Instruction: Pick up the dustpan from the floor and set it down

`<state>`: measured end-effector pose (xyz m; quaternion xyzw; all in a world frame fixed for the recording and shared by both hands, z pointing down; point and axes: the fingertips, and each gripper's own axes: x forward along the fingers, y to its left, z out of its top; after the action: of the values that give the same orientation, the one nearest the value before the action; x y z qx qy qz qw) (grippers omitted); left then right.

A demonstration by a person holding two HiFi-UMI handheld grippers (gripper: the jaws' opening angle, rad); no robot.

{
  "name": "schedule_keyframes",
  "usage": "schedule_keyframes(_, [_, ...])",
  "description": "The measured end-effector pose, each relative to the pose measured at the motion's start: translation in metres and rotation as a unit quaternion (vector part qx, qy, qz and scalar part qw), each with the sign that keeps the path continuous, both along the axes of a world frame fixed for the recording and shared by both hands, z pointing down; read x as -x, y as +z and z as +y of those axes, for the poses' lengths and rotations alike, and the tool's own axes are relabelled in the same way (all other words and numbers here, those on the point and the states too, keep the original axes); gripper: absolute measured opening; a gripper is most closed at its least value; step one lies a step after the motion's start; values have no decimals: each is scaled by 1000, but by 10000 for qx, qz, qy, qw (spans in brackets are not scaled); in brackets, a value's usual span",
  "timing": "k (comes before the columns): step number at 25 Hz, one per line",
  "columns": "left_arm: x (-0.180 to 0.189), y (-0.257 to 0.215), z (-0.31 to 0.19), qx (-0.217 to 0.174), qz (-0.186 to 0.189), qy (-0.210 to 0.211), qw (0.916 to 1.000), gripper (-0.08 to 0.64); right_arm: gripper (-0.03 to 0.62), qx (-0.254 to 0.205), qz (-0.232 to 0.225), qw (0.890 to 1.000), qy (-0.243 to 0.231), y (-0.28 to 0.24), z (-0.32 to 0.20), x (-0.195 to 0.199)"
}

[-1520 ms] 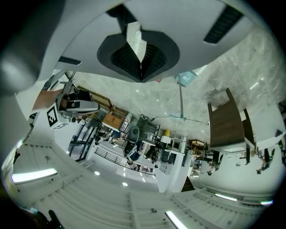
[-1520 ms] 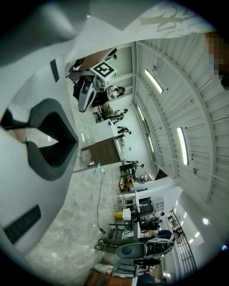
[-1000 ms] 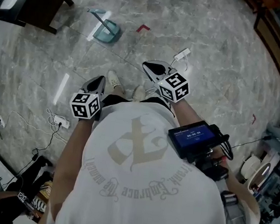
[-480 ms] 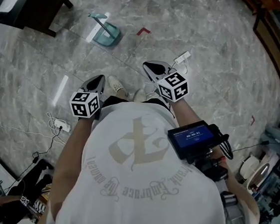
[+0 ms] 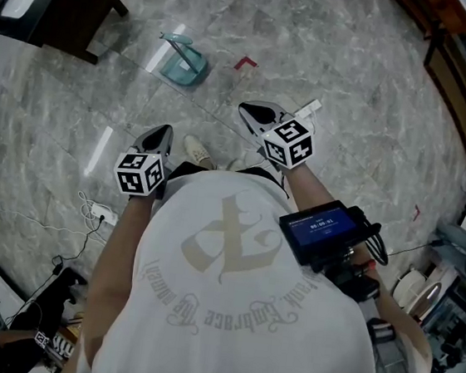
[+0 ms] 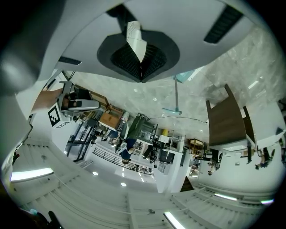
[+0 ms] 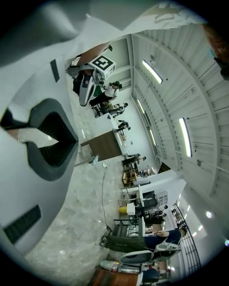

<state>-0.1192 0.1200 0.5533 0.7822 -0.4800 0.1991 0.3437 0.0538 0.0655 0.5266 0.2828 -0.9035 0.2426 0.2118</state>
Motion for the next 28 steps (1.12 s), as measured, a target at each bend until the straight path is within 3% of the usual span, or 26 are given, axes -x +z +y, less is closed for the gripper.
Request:
schedule_keyframes(17, [27, -38, -29, -256, 89, -70, 9996, 12, 17, -161, 149, 9997, 135, -39, -32, 20])
schedule_keyframes(28, [63, -46, -28, -312, 200, -445, 9983, 12, 17, -223, 356, 9991, -42, -47, -47, 50])
